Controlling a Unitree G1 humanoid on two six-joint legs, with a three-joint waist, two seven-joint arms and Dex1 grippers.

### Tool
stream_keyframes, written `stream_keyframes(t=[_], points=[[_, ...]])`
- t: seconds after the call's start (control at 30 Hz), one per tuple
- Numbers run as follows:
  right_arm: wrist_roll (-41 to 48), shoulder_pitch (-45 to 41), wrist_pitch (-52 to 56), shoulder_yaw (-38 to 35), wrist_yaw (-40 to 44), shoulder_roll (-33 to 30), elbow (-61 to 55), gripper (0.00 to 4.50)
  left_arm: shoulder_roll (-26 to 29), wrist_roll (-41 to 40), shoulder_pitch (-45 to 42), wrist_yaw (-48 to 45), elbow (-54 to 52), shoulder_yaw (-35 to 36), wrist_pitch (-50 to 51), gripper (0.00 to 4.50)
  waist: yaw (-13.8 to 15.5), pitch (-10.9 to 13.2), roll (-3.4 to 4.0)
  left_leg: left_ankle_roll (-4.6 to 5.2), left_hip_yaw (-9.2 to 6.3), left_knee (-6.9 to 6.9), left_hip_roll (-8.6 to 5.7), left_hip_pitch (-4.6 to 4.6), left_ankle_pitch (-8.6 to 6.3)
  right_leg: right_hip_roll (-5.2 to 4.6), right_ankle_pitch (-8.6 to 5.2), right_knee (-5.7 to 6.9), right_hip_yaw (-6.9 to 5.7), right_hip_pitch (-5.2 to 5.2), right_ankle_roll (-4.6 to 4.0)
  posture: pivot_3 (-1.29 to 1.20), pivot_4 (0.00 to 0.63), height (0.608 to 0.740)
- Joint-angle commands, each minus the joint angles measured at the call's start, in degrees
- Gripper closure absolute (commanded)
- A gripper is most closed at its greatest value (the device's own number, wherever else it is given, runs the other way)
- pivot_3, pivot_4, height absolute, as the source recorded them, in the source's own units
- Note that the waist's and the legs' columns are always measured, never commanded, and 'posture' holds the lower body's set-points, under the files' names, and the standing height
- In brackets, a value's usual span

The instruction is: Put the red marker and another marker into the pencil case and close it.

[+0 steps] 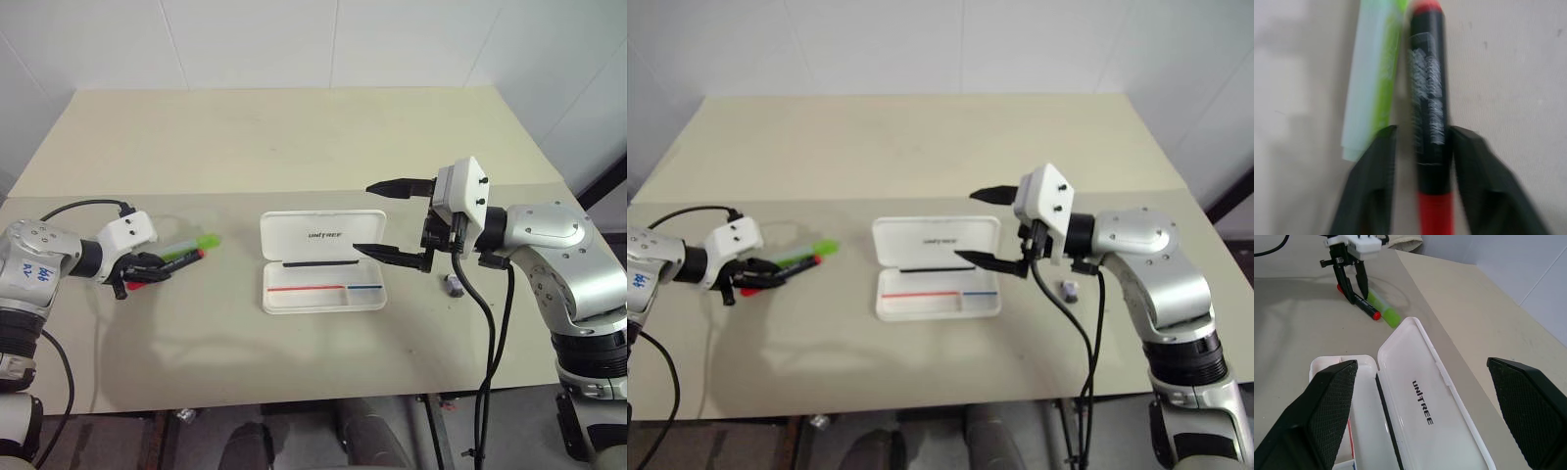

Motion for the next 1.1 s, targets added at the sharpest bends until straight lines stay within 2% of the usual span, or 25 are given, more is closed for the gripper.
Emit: stream_keyframes(t=[0.03,0.43,0.63,0.73,0.87,1.1], points=[[1.2,-0.2,-0.3,-2.6,-0.7,-0.8,-1.7,0.0,0.0,1.4,-0.7,0.6,0.9,0.0,-0.1,3.93,0.2,0.0,0.0,0.01,-0.01,0.01,0.0,0.0,0.0,0.0,0.0,0.01,0.0,0.0,0.0,0.0,0.15,0.74],[1.0,-1.3,-0.6,-2.0,-0.8,-0.4,-0.8,0.0,0.3,1.0,0.0,-0.9,-1.6,-0.1,0.3,3.93,0.2,0.0,0.0,0.01,0.0,0.02,0.0,0.0,0.01,0.0,0.0,0.03,0.0,0.0,0.01,0.0,0.15,0.74],[0.7,-1.0,-1.3,-2.0,-0.6,-0.5,-0.1,0.0,2.2,-1.4,-1.1,-5.1,-7.4,2.1,-1.7,3.93,0.4,0.0,-0.01,0.01,-0.01,0.01,0.01,-0.08,0.0,-0.01,0.01,-0.07,-0.02,0.0,0.01,0.0,0.15,0.74],[0.4,-0.6,-1.7,-2.1,-0.5,-0.7,0.4,0.0,3.2,-5.4,0.1,-9.8,-10.9,4.2,-5.1,3.93,0.3,0.0,-0.01,0.01,0.0,-0.01,0.02,-0.1,0.0,-0.01,0.01,-0.09,-0.02,-0.01,0.01,0.0,0.15,0.74],[-0.1,-0.1,-2.5,-2.7,-0.3,-1.3,1.8,0.0,3.9,-5.6,0.4,-10.4,-12.3,5.0,-6.2,3.93,0.3,0.0,-0.01,0.01,0.01,-0.03,0.03,-0.09,0.0,-0.01,0.0,-0.12,-0.01,-0.01,0.01,0.0,0.15,0.74],[-1.8,1.8,-5.0,-4.0,-0.4,-3.0,5.1,0.0,-1.4,-13.0,-0.7,-12.1,-22.9,4.7,-2.0,3.93,0.9,0.0,-0.01,0.01,0.01,0.02,0.0,-0.1,0.0,-0.02,0.01,-0.12,0.0,0.01,0.02,0.0,0.15,0.74]])
